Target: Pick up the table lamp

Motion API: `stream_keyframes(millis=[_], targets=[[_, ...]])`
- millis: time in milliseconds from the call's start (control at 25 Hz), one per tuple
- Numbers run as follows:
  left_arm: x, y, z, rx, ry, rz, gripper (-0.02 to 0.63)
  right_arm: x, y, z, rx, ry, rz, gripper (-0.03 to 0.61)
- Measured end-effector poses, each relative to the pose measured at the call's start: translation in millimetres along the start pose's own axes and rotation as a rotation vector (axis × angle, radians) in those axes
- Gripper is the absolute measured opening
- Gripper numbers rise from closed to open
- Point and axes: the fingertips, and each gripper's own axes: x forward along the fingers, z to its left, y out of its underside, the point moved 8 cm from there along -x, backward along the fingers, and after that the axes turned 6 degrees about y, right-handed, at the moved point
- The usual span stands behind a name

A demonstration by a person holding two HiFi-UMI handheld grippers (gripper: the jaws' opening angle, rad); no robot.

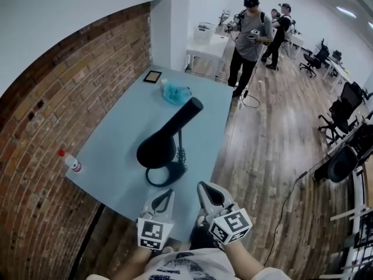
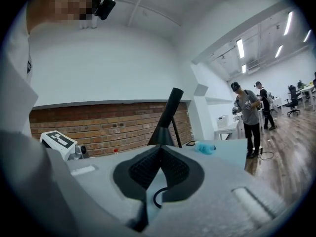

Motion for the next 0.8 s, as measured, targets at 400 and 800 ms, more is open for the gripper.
stream_keyframes(millis=[400, 800], targets=[[77.4, -14.3, 8.6, -0.095, -0.220, 0.077, -0.008, 87.2, -13.9, -76.8, 0.011, -0.279, 0.086, -0.002], [119.5, -19.6, 2.7, -0.140, -0.372, 0.093, -0.008, 128.6, -20.6, -118.3, -0.001, -0.501, 0.128, -0.002]])
